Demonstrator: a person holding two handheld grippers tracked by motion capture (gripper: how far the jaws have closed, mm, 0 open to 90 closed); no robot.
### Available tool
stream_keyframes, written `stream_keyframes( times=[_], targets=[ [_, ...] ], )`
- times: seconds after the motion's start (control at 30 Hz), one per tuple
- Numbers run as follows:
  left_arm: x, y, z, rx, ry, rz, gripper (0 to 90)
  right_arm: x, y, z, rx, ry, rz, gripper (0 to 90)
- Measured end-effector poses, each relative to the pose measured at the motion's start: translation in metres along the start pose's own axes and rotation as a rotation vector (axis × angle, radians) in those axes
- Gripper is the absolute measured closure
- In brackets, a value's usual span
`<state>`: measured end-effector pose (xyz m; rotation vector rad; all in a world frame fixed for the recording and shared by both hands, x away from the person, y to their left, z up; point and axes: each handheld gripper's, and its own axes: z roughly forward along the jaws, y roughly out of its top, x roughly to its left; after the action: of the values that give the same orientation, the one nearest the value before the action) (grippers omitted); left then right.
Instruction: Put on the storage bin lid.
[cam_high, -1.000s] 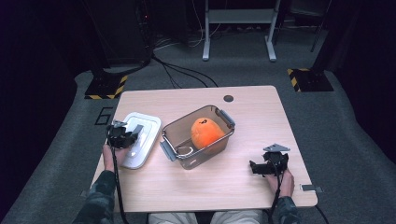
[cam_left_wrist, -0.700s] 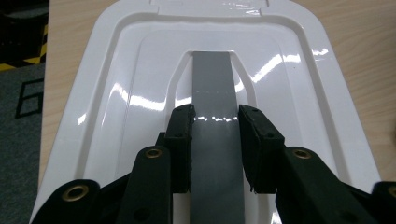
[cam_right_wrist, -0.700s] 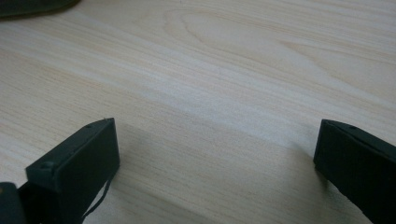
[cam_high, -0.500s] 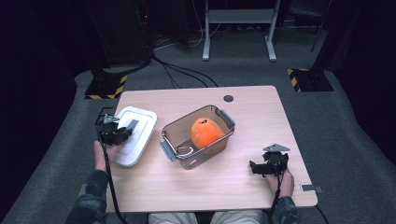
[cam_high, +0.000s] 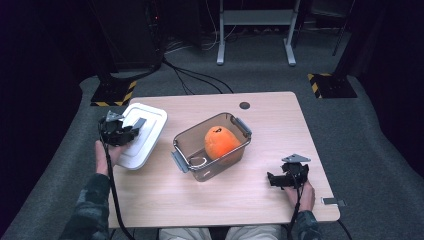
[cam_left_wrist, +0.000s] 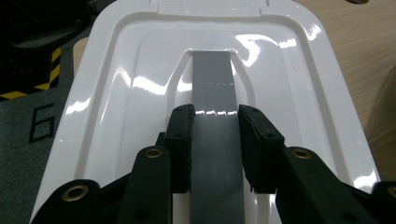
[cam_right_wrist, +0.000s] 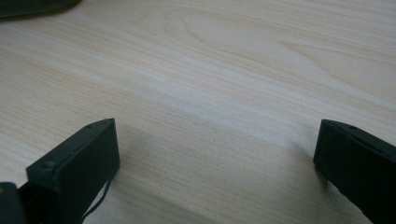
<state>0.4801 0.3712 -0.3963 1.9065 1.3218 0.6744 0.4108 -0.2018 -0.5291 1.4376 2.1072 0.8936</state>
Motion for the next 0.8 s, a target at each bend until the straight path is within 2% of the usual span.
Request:
stream_keyframes(
  times=[0.2, 0.47, 0.8],
  targets=[
    [-0.01, 0.019, -0.01, -0.011, -0.019, 0.055, 66.3, 0.0, 0.0, 0.0, 0.0, -0.002, 0.001, 0.0],
    [-0.027, 0.04, -0.02, -0.048, -0.051, 0.092, 66.3, 0.0, 0.0, 0.0, 0.0, -0.005, 0.002, 0.0],
    [-0.049, 0.061, -0.026, -0.061, -0.098, 0.142, 66.2, 0.0, 0.0, 0.0, -0.001, -0.006, 0.001, 0.0]
  ],
)
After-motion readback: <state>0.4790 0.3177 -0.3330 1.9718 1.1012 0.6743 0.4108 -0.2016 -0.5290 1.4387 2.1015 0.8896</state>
